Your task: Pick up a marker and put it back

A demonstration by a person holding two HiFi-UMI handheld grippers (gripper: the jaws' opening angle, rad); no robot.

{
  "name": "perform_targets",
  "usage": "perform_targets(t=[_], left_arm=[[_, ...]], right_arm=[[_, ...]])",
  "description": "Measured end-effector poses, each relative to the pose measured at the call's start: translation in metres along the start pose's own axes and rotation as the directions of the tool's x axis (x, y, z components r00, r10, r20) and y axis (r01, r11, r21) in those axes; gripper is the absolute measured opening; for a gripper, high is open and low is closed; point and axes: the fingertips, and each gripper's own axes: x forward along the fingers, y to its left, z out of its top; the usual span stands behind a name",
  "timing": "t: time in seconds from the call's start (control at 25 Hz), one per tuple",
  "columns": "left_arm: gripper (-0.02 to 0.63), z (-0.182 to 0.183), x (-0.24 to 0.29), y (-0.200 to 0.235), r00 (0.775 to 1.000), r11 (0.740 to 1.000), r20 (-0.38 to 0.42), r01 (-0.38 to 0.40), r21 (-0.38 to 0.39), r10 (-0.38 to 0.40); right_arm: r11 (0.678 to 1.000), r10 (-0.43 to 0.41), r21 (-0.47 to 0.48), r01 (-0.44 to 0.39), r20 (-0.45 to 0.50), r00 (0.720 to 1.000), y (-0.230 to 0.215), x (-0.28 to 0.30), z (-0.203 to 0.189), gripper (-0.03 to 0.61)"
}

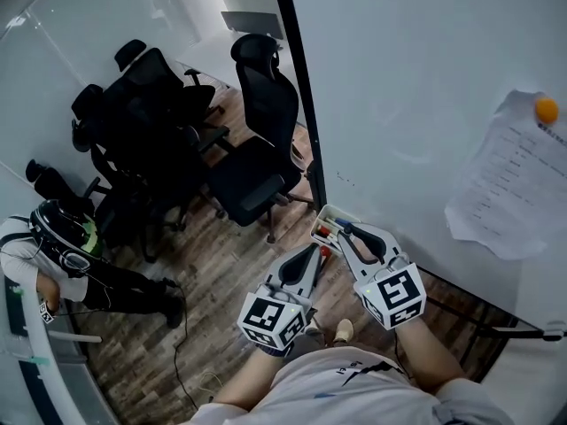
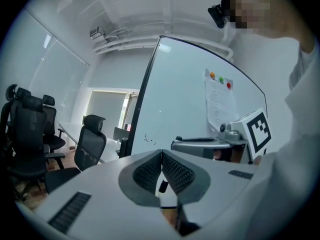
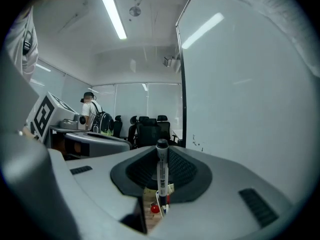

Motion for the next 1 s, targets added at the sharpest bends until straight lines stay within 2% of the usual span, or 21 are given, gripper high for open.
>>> perform_targets(t=[0.28,0.56,1.0], left_arm=[[0.012,0.016,-0.003,-0.009,1.000,1.000,0.017,0.009,0.018,-0.010],[0.012,0.037,-0.006,-0.016,0.998,0.998,0.047,0.044,0.036,-0.046],[0.012,0.057,-0.015,-0.004,0.992,0.994,0.072,0.102,0.049,-0.106]], right_arm=[[1.000,0.009,-0.015,-0.008,0.039,0.999,0.003,-0.011,0.022,0.075],[0.999,-0.020,-0.041,0.024,0.094,0.995,0.002,-0.025,0.058,0.075],[0.996,-0.078,-0.041,0.082,0.101,0.992,0.013,-0.019,0.072,0.075]])
